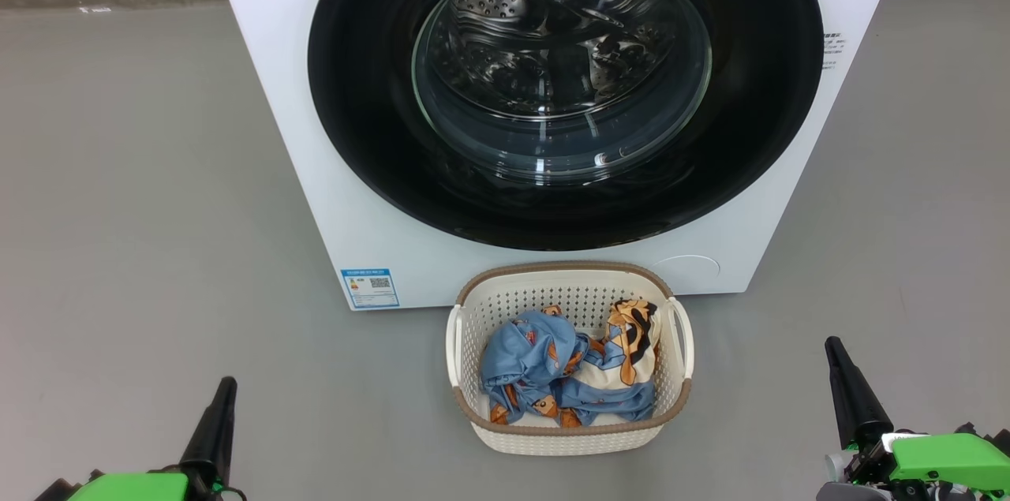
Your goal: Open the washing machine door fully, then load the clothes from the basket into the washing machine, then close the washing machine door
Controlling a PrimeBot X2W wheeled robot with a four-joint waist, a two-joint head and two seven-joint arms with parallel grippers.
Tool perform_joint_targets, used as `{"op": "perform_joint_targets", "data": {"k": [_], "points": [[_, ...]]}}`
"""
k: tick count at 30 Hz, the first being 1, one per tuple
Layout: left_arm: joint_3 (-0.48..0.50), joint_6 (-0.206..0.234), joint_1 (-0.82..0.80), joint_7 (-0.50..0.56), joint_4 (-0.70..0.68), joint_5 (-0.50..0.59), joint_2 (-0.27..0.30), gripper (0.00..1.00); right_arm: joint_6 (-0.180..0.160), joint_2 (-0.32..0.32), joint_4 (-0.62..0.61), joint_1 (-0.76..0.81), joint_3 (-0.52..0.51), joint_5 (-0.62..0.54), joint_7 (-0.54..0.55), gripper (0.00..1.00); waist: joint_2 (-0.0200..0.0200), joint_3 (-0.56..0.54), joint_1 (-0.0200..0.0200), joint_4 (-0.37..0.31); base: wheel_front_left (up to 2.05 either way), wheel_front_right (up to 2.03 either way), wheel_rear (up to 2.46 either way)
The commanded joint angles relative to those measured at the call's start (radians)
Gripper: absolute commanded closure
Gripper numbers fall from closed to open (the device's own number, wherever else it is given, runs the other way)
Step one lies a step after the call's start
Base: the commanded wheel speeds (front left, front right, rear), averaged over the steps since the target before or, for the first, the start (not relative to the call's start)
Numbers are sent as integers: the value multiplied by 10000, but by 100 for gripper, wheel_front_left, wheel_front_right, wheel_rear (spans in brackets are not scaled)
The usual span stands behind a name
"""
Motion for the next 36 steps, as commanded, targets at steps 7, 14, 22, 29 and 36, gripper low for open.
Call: {"op": "perform_joint_targets", "data": {"k": [7,14,22,29,36], "points": [[335,-29,-444,58,-184,139,131,100,16,-45,-248,-415,230,-112,73,100,-1,0,0,0,0,0,0],[335,-29,-444,58,-184,139,131,100,16,-45,-248,-415,230,-112,73,100,-1,0,0,0,0,0,0],[335,-29,-444,58,-184,139,131,100,16,-45,-248,-415,230,-112,73,100,-1,0,0,0,0,0,0],[335,-29,-444,58,-184,139,131,100,16,-45,-248,-415,230,-112,73,100,-1,0,0,0,0,0,0],[335,-29,-444,58,-184,139,131,100,16,-45,-248,-415,230,-112,73,100,-1,0,0,0,0,0,0]]}}
